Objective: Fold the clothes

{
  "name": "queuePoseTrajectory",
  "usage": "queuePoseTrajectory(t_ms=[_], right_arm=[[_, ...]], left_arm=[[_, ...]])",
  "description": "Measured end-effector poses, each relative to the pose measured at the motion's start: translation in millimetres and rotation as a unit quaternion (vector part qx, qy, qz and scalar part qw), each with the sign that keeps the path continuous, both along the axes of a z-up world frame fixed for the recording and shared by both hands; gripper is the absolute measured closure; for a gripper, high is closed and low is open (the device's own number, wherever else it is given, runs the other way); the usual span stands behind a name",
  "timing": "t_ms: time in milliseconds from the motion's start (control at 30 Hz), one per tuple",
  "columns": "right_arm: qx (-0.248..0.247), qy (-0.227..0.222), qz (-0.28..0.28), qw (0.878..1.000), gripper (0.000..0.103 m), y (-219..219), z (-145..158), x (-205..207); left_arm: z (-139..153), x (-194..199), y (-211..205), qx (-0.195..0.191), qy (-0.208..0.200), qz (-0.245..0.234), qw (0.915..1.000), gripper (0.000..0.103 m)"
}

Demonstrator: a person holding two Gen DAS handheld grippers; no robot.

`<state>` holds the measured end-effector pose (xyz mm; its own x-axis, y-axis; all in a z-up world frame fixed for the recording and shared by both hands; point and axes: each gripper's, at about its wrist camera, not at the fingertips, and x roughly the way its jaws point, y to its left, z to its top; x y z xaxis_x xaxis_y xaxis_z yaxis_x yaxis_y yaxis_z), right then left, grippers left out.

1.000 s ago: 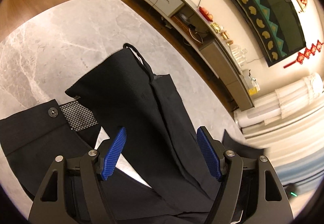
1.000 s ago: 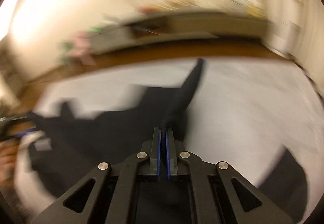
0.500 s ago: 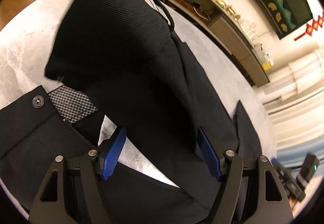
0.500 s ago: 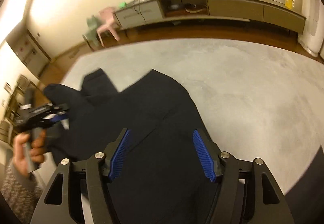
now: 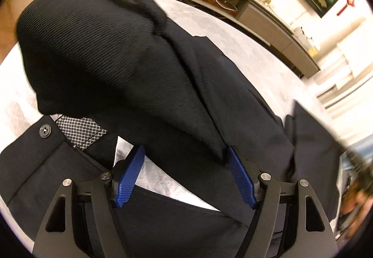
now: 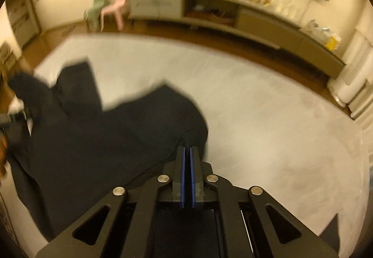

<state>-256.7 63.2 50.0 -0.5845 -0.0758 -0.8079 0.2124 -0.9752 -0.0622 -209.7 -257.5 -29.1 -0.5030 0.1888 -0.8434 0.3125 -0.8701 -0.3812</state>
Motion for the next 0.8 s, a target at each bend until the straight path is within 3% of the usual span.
queuePoseTrajectory(t_ms=[100, 200, 233, 300, 333, 367, 400, 500, 567, 667, 800], right_arm=[[0.011, 0.057, -0.105, 0.993, 0.101, 72.1, 49.5, -3.5], [0.06, 0.1, -0.255, 0.96, 0.1, 163.8, 83.1, -1.5], [0.076, 0.099, -0.299, 0.946, 0.1, 192.3, 84.3, 3.1], [0.077, 0.067, -0.366, 0.925, 0.086, 242.1, 73.3, 19.4], [0.068, 0.052, -0.38, 0.921, 0.079, 257.7, 66.4, 30.3], [0.043, 0.037, -0.364, 0.93, 0.065, 259.3, 57.4, 45.4], [0.019, 0.022, -0.348, 0.937, 0.058, 260.9, 48.4, 60.4], [-0.006, -0.009, -0.274, 0.962, 0.046, 229.7, 19.4, 111.6], [-0.025, -0.041, -0.241, 0.969, 0.046, 207.7, 2.2, 131.5], [-0.067, -0.077, -0.179, 0.979, 0.046, 176.3, -12.4, 147.0], [-0.036, -0.098, -0.118, 0.987, 0.046, 148.3, -26.6, 141.6]], left_arm=[[0.6, 0.7, 3.0, -0.013, -0.002, -0.009, 0.9999, 0.027], [6.9, 5.0, -9.8, 0.001, 0.004, 0.011, 0.9999, 0.027], [9.0, 6.4, -14.1, 0.006, 0.006, 0.017, 0.9998, 0.027], [13.2, 9.3, -22.7, 0.015, 0.01, 0.03, 0.9994, 0.027], [15.3, 10.8, -27.0, 0.02, 0.012, 0.037, 0.999, 0.027], [17.4, 12.2, -31.3, 0.025, 0.014, 0.044, 0.9986, 0.027], [19.5, 13.6, -35.6, 0.03, 0.016, 0.05, 0.9982, 0.027], [25.8, 17.9, -48.4, 0.044, 0.022, 0.07, 0.9963, 0.027], [30.0, 20.8, -57.0, 0.054, 0.026, 0.083, 0.9948, 0.027], [20.1, 15.2, -30.8, 0.045, 0.0, 0.044, 0.998, 0.027], [7.2, 8.8, 4.2, 0.013, -0.027, 0.004, 0.9995, 0.027]])
